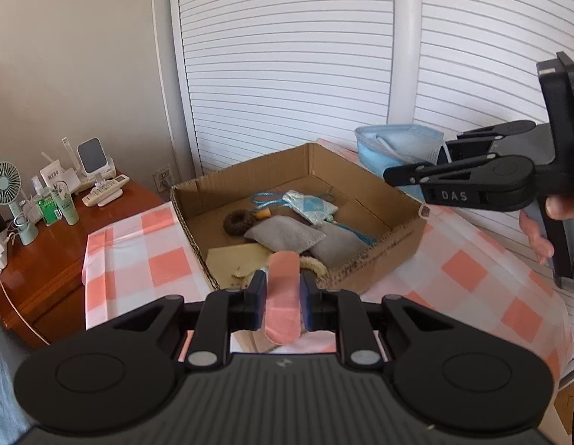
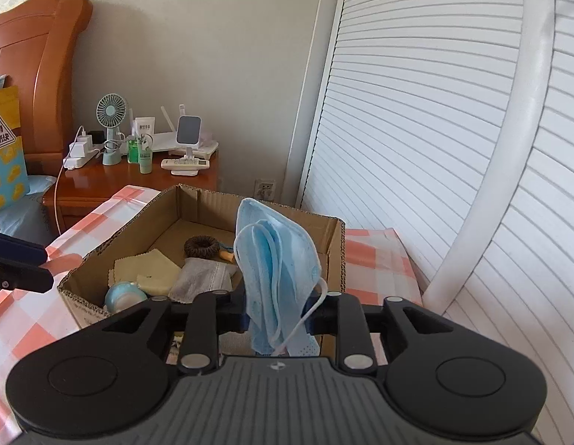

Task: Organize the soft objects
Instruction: 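Carry both items to the box while both grippers release them inside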

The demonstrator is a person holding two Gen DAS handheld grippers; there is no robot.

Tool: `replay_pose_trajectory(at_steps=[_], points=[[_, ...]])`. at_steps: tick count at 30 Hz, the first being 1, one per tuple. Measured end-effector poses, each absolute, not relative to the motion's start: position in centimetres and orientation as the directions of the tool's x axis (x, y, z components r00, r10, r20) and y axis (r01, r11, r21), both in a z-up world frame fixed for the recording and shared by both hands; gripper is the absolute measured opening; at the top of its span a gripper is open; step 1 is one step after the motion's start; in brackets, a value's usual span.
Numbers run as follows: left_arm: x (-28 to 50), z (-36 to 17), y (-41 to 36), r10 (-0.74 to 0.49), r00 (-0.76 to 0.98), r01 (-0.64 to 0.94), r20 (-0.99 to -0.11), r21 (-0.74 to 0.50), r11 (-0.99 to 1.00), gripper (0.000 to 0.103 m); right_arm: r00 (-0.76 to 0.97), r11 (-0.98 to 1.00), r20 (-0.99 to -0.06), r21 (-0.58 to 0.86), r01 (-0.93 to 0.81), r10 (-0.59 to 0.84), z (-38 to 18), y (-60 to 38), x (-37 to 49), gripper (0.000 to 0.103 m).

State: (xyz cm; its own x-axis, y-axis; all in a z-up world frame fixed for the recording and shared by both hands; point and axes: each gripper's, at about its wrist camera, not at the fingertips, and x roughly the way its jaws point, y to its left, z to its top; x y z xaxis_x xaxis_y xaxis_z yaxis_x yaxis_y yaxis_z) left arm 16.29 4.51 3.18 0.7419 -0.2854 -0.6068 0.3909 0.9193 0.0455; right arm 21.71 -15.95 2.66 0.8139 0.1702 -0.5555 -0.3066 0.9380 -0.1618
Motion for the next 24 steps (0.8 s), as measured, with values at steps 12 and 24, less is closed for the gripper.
replay_pose_trajectory(at_steps=[12,24], points=[[25.4,2.8,3.1,-0.229,0.732,0.364,-0.642,0.084,0.928,0.018,0.788,0.954,-0.588,-0.088,-0.288,0.183,0.6,-16.8,20.5,0.103],[25.3,3.7,3.3,-0.125,0.822,0.214,-0.555,0.097,0.972,0.102,0.796,0.973,-0.592,-0.079,-0.216,0.128,2.2,-17.6,18.3,0.103]])
